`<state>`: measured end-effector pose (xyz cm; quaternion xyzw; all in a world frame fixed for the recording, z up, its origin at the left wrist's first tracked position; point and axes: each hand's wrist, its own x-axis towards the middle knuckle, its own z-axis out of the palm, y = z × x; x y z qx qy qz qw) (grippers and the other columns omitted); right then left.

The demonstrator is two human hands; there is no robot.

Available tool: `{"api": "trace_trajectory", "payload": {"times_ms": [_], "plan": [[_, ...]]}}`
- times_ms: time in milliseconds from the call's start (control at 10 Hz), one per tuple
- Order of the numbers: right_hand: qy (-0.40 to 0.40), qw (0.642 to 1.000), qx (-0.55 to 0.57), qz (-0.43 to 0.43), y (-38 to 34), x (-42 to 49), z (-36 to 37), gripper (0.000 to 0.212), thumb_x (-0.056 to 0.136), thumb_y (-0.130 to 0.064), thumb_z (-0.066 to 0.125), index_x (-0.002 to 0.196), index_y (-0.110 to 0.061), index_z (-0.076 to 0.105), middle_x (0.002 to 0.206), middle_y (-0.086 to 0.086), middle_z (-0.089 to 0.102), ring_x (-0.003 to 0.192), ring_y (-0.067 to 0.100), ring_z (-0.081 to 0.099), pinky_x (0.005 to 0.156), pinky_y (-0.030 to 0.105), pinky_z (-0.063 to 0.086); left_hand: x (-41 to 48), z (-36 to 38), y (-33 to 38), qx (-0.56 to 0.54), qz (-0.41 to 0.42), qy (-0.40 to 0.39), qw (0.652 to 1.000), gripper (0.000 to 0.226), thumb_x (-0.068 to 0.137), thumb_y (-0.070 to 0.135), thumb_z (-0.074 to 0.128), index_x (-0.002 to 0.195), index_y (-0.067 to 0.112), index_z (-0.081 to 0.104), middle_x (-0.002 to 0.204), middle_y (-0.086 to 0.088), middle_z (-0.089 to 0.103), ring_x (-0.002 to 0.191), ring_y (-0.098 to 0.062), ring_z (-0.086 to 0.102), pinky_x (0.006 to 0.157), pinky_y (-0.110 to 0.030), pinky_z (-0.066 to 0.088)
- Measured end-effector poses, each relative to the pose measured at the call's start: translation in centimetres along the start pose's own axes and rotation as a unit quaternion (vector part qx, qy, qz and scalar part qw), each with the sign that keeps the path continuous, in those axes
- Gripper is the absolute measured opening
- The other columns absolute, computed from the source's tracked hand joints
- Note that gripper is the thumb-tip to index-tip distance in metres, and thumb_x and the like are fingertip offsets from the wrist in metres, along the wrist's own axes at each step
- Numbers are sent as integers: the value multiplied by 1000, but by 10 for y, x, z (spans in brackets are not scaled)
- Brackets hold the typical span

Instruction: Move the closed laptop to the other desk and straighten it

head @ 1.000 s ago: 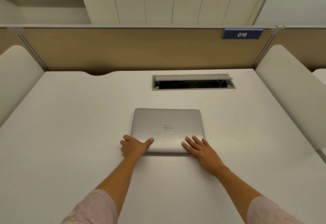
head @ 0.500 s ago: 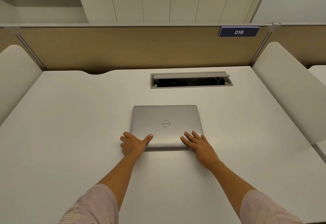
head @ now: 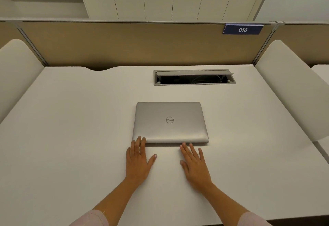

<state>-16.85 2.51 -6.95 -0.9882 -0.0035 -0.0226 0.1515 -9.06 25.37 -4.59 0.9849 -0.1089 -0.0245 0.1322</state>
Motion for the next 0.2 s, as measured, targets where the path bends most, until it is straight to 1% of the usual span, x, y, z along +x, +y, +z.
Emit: {"api": "trace_trajectory", "payload": {"times_ms": [100,200], "plan": [[2,1000,24,18,-13,-16,9,58,100,-40,26,153,-24,10,161,-11,7,150,11,0,120,35,-7,-15,11,-5,-15,22,-25,999,87,84,70,6,154,17,11,162,-3,12,150,-25,10,121,-42,13],[-20,999,39,22,-25,-27,12,61,100,-46,23,153,-27,2,161,-12,2,149,8,-5,121,36,-5,-29,18,-7,-40,30,-31,998,82,86,67,12,154,21,4,163,2,0,151,-20,0,123,-40,0]]}}
